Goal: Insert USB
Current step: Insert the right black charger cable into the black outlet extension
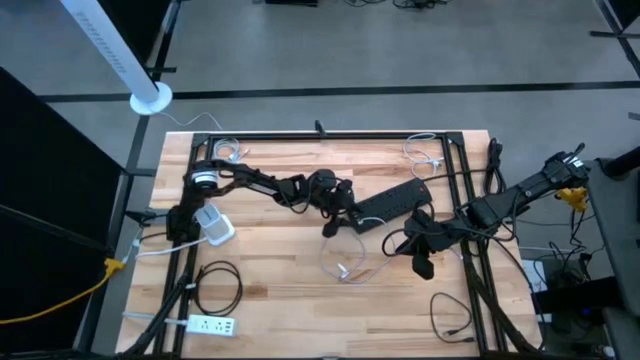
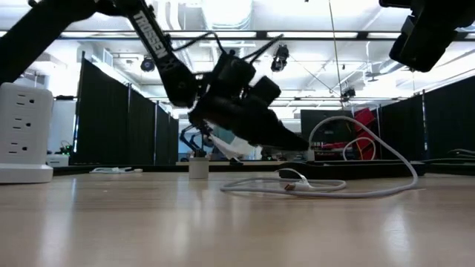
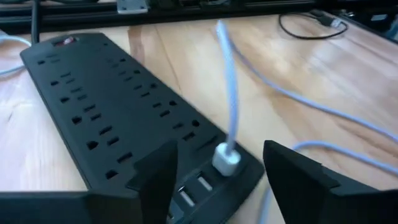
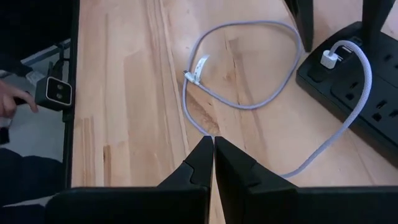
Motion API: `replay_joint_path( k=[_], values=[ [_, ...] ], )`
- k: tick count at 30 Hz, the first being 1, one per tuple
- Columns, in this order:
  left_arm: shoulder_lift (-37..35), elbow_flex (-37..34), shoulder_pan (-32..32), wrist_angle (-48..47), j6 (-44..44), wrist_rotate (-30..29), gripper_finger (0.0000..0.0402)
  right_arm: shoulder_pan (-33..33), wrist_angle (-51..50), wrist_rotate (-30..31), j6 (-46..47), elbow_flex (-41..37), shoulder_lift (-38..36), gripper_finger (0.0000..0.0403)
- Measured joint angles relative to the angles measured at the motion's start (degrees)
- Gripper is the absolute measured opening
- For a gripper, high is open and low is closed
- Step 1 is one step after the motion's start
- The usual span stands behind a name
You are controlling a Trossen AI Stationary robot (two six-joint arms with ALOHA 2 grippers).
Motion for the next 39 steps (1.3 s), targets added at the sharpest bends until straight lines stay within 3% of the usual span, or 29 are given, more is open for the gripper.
replay_joint_path(
  k=[4, 10, 15, 19, 30, 34, 39],
  values=[
    [-2.86, 0.0, -1.0, -3.35, 0.02, 0.21, 0.0227, 0.0, -0.01, -0.63, -1.55, 0.0, 0.0, 0.0],
    [-9.82, 0.09, -3.2, -10.25, 0.1, -1.39, 0.0212, 1.22, -1.09, -8.69, -3.81, 0.0, 0.64, 0.0],
    [-16.1, 0.11, -5.07, -19.41, 0.06, -5.01, 0.0192, 6.86, -1.66, -13.74, -4.02, 0.0, 2.58, 0.0],
    [-19.29, 0.15, -6.88, -24.82, -5.17, -7.36, 0.0173, 12.55, -1.72, -18.06, 0.32, 0.06, 5.25, 0.0004],
    [-23.74, 0.15, -14.51, -34.28, -19.38, -13.83, 0.0111, 28.05, -3.01, -18.92, 13.2, 5.95, 18.18, 0.0135],
    [-24.79, 0.15, -17.86, -37.52, -21.68, -17.77, 0.0089, 32.06, -3.09, -18.88, 15.61, 7.46, 23.96, 0.0156],
    [-25.78, 0.15, -20.29, -39.29, -23.95, -18.25, 0.0071, 35.92, -3.08, -18.91, 16.78, 9.38, 29.94, 0.0161]
  ],
)
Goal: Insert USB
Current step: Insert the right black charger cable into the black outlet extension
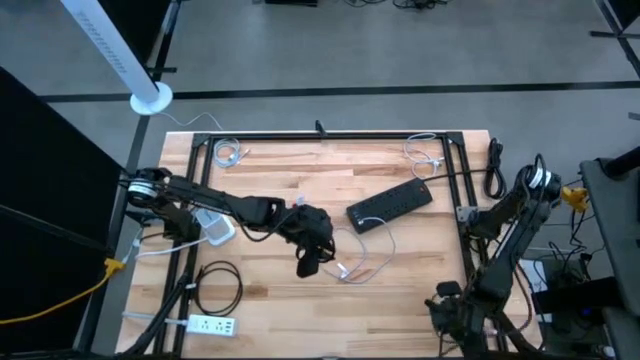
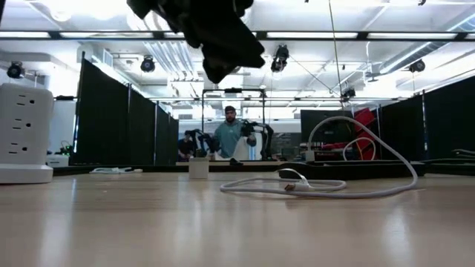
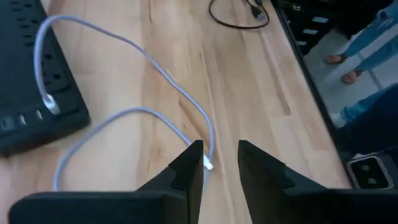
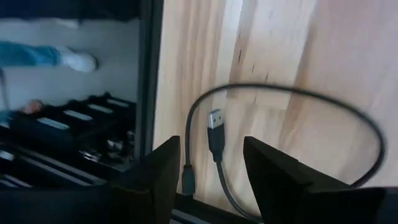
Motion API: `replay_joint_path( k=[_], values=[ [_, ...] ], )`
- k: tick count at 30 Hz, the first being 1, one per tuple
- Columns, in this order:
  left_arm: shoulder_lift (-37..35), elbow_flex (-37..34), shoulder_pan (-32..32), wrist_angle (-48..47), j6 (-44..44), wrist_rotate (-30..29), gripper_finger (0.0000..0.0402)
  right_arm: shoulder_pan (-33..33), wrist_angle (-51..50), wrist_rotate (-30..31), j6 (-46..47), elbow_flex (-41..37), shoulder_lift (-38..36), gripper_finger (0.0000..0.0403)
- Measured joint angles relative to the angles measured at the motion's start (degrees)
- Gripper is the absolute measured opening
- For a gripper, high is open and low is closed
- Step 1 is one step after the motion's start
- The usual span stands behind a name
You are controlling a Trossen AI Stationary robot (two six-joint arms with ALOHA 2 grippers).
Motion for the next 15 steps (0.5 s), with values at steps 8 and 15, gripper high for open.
replay_joint_path(
  k=[8, 15],
  values=[
    [0.33, 0.0, -1.7, -3.03, -2.91, 0.04, 0.007, 2.45, 0.12, -0.08, 6.1, 0.81, 6.17, 0.0157],
    [0.4, 0.0, -1.74, -4.07, -4.23, 2.49, 0.0075, 3.46, 0.33, -0.17, 9.07, 0.81, 7.8, 0.0154]
  ],
)
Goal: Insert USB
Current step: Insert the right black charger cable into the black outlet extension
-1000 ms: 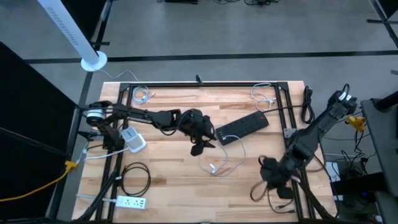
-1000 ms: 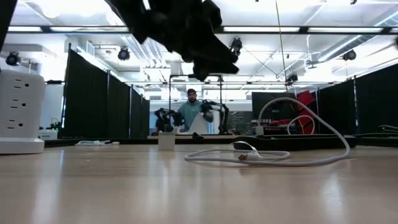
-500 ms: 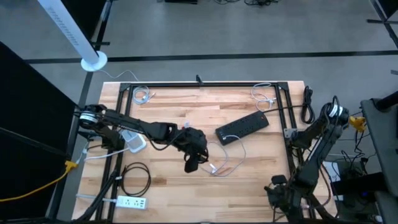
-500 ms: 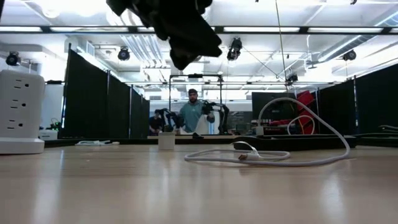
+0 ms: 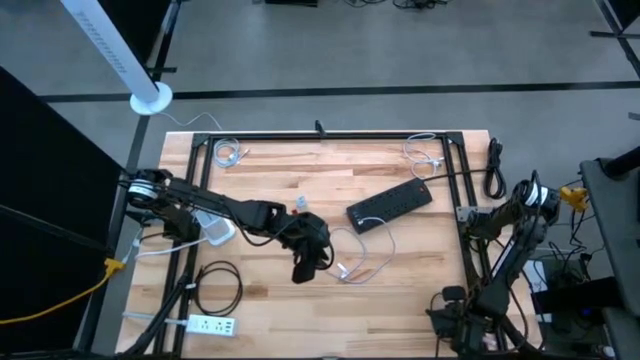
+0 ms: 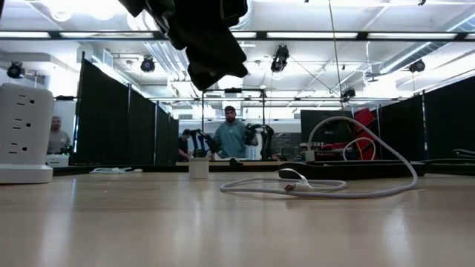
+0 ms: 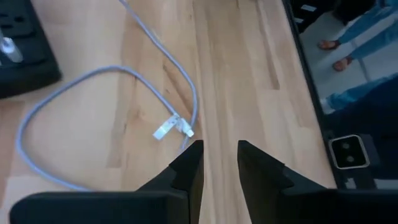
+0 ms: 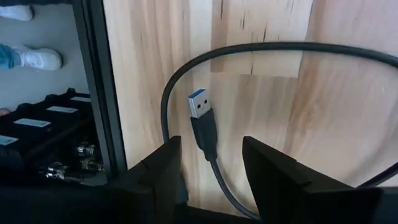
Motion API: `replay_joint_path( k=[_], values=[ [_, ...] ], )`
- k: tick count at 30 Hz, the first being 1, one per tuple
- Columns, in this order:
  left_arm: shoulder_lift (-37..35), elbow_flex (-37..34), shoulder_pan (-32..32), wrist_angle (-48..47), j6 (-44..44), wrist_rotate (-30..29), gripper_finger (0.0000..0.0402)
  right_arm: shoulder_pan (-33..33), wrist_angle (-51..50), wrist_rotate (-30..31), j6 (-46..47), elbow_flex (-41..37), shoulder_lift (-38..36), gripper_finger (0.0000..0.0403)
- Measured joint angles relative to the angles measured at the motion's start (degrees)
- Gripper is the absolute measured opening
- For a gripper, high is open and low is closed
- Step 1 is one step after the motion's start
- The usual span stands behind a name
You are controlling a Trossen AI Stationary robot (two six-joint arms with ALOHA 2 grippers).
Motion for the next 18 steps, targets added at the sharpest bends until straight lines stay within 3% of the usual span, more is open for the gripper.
replay_joint_path(
  k=[12, 15, 18],
  values=[
    [-0.09, 0.0, -1.44, 0.09, -1.38, 0.17, 0.0068, 1.47, 0.24, 0.1, 1.02, 0.04, 3.69, 0.0127],
    [-0.4, 0.0, -1.43, 0.4, -1.89, 0.2, 0.0067, 1.47, 0.05, 0.2, 1.77, 0.04, 3.7, 0.0097],
    [-0.54, 0.0, -1.41, 0.5, -2.3, 0.19, 0.0067, 1.45, 0.01, 0.28, 1.8, -0.02, 3.6, 0.0042]
  ],
)
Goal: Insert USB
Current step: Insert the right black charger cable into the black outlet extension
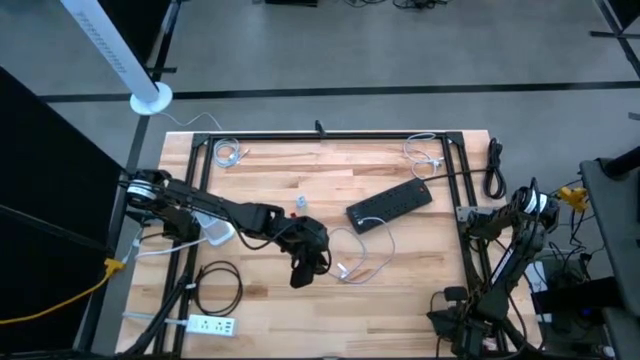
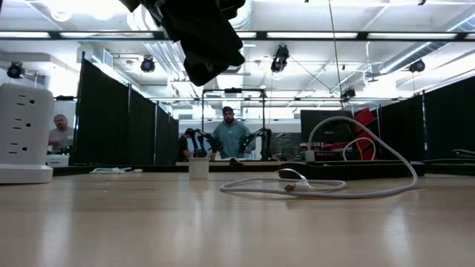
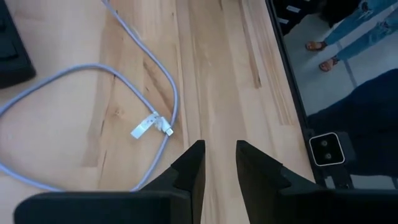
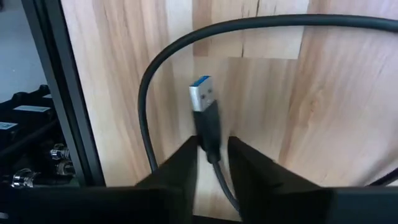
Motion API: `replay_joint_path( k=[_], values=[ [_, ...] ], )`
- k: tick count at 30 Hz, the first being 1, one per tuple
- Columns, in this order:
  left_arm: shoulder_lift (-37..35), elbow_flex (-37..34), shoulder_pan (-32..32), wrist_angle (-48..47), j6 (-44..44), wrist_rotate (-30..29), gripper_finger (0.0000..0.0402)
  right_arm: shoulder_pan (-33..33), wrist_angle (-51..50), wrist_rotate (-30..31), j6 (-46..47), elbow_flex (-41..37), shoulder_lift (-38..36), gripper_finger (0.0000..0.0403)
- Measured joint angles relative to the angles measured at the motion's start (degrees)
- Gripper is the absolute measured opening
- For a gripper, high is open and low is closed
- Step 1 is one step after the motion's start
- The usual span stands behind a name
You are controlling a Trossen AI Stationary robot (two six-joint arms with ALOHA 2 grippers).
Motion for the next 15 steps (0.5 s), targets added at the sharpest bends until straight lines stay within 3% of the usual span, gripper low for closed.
replay_joint_path(
  k=[3, 8, 15],
  values=[
    [-0.02, 0.0, -0.02, 0.2, -0.13, -0.02, 0.0068, 0.02, 0.25, 0.0, 0.0, 0.06, -0.16, 0.0011],
    [-0.28, -0.02, -0.04, 2.19, 0.11, -0.3, 0.0068, -0.26, -0.38, 0.27, -0.46, 1.74, -1.31, 0.0012],
    [-0.82, -0.04, -0.84, 4.05, 1.7, -5.75, 0.0066, -4.74, -4.81, 2.2, 1.02, 2.47, -10.26, 0.0012]
  ],
)
